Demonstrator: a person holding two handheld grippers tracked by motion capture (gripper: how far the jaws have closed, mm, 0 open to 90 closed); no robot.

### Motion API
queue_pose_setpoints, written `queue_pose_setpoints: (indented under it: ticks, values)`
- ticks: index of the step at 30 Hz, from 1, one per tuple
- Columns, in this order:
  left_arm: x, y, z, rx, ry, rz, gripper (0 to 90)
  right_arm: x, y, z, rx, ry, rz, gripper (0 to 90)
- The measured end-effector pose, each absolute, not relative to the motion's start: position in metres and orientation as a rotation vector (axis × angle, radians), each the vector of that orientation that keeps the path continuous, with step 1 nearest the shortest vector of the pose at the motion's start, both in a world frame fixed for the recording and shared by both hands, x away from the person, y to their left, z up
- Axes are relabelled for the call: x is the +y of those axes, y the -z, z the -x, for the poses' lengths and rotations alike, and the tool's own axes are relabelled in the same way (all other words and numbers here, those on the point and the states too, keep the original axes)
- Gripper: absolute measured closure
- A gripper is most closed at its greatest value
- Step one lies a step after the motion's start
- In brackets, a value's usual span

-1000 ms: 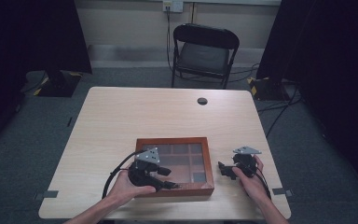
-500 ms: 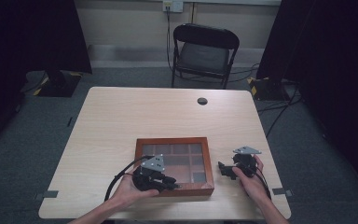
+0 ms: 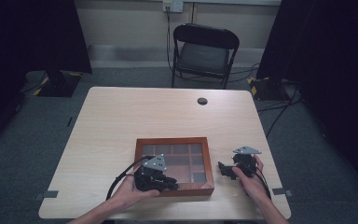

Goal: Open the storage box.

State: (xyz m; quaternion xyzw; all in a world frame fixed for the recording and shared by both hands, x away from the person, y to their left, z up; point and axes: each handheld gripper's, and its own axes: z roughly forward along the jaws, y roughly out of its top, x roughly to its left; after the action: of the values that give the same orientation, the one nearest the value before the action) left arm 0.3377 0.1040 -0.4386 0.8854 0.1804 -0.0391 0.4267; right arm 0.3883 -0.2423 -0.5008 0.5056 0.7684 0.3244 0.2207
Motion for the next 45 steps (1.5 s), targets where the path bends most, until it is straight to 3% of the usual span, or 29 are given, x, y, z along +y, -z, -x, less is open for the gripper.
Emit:
queue_pose_setpoints:
  ticks: [45]
  values:
    - [0.120, 0.424, -0.347, 0.519, 0.218, -2.167, 81.2, -0.242, 0.501, -0.389, 2.125, -0.895, -1.400, 5.1]
